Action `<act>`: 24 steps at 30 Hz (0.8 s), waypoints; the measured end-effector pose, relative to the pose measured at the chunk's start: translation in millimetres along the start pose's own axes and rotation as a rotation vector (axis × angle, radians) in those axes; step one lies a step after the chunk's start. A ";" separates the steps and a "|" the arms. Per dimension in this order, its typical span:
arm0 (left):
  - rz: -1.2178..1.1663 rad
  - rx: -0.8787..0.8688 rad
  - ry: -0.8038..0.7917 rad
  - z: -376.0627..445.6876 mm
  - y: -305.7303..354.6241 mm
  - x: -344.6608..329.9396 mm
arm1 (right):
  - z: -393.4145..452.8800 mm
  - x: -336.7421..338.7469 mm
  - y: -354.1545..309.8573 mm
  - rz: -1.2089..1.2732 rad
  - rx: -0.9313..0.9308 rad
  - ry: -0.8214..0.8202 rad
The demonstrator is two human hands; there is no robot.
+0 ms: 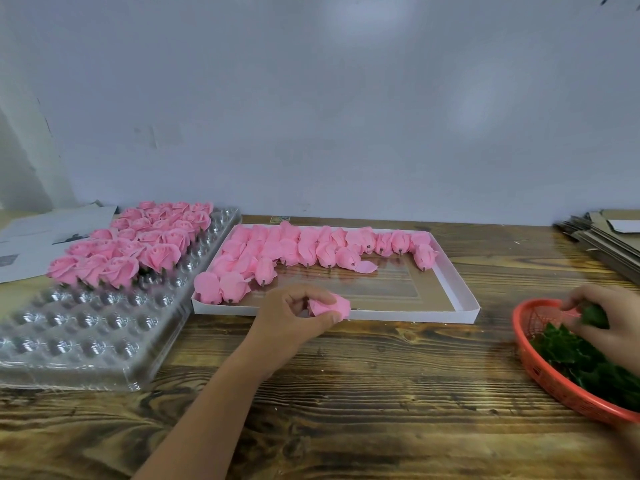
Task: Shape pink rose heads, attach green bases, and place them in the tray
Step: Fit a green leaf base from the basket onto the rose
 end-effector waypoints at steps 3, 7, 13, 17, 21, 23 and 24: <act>0.008 -0.001 -0.001 -0.7 1.3 0.5 | 0.4 -1.0 -9.1 0.000 -0.004 -0.037; 0.006 -0.006 0.003 -1.0 3.0 0.1 | 1.4 -3.6 -8.9 0.037 -0.043 -0.070; 0.022 -0.013 0.007 -1.5 4.1 0.4 | -4.0 -6.7 -12.2 0.073 -0.052 -0.090; 0.000 -0.017 0.007 -1.7 4.5 -0.3 | -5.0 2.1 -27.9 0.116 0.042 -0.042; 0.002 -0.014 0.006 -1.2 3.7 0.1 | -4.2 13.6 -46.9 0.136 0.062 0.051; 0.004 -0.009 0.007 -0.9 2.8 0.4 | -5.4 14.7 -50.1 0.137 0.061 0.078; 0.008 -0.008 0.010 -0.6 2.3 0.6 | -5.6 13.6 -50.3 0.134 0.065 0.088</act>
Point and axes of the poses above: each hand's wrist, its own z-axis towards the middle knuckle, its own x-axis out of the back of the hand, y = z × x, the point moved 8 cm from there along z, towards the middle knuckle, and after that the axes turned 12 degrees about x, right-handed, at the moved point
